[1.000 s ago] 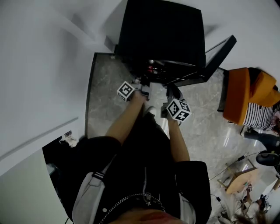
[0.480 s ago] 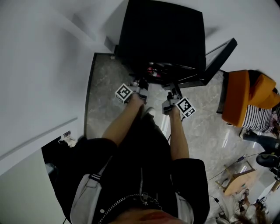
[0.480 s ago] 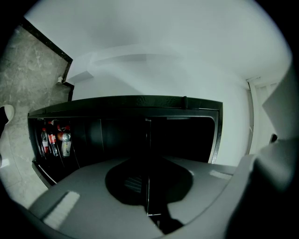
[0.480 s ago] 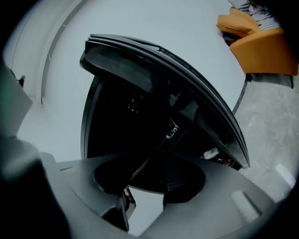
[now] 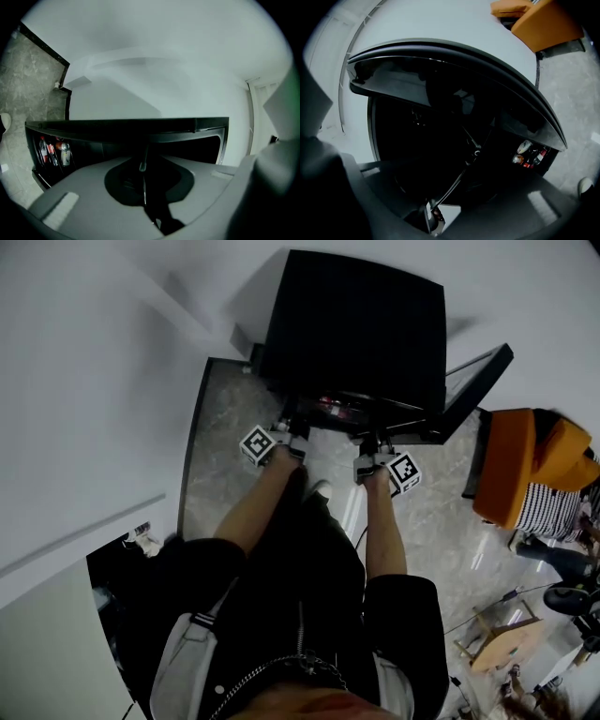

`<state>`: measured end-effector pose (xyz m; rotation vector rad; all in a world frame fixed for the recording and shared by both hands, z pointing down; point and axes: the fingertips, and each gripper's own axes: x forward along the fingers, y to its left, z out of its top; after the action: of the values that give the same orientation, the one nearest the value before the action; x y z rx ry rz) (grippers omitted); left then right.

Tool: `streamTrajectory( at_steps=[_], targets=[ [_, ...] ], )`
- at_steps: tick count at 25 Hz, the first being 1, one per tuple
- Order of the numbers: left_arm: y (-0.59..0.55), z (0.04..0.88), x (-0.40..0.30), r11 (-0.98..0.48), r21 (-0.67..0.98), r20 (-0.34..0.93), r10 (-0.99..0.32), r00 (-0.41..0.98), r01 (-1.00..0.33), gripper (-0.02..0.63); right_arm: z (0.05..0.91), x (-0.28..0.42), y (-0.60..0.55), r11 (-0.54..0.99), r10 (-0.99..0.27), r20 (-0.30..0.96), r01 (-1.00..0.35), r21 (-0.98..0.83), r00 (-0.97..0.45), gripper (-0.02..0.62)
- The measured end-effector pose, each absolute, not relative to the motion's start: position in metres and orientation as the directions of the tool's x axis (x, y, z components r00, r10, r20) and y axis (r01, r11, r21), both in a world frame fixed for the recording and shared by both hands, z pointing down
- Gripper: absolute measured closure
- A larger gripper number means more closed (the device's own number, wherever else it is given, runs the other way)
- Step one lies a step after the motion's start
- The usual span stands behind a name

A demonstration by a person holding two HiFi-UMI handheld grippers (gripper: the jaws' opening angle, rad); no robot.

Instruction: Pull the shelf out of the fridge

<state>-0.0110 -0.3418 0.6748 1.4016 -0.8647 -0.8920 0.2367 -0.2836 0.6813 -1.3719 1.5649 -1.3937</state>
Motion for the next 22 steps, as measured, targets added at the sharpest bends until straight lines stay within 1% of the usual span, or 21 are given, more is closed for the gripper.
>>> streamTrajectory(
  at_steps=[3, 6, 8, 14, 22],
  targets=[
    [-0.35, 0.673, -0.014, -0.035, 0.999, -0.03, -0.889, 0.456, -0.002, 0.574, 0.683, 0.243, -0.291, -0.086, -0.955, 0.151, -0.25, -0.964, -0.254, 0.486],
    [-0.351, 0.669, -0.012, -0.042, 0.999, -0.043, -0.881, 0.472, 0.013, 0.58, 0.679, 0.25, -0.298, -0.063, -0.963, 0.119, -0.228, -0.972, -0.242, 0.552],
    [-0.351, 0.667, -0.012, -0.043, 0.999, -0.049, -0.879, 0.474, 0.023, 0.583, 0.677, 0.251, -0.301, -0.056, -0.965, 0.109, -0.218, -0.974, -0.239, 0.569],
    [-0.351, 0.668, -0.013, -0.036, 0.999, -0.037, -0.879, 0.476, 0.012, 0.583, 0.681, 0.252, -0.301, -0.047, -0.967, 0.082, -0.147, -0.988, -0.242, 0.566],
    [-0.347, 0.667, -0.014, -0.038, 0.999, -0.041, -0.881, 0.472, 0.016, 0.583, 0.679, 0.251, -0.3, -0.057, -0.968, 0.085, -0.121, -0.991, -0.237, 0.569]
  ],
)
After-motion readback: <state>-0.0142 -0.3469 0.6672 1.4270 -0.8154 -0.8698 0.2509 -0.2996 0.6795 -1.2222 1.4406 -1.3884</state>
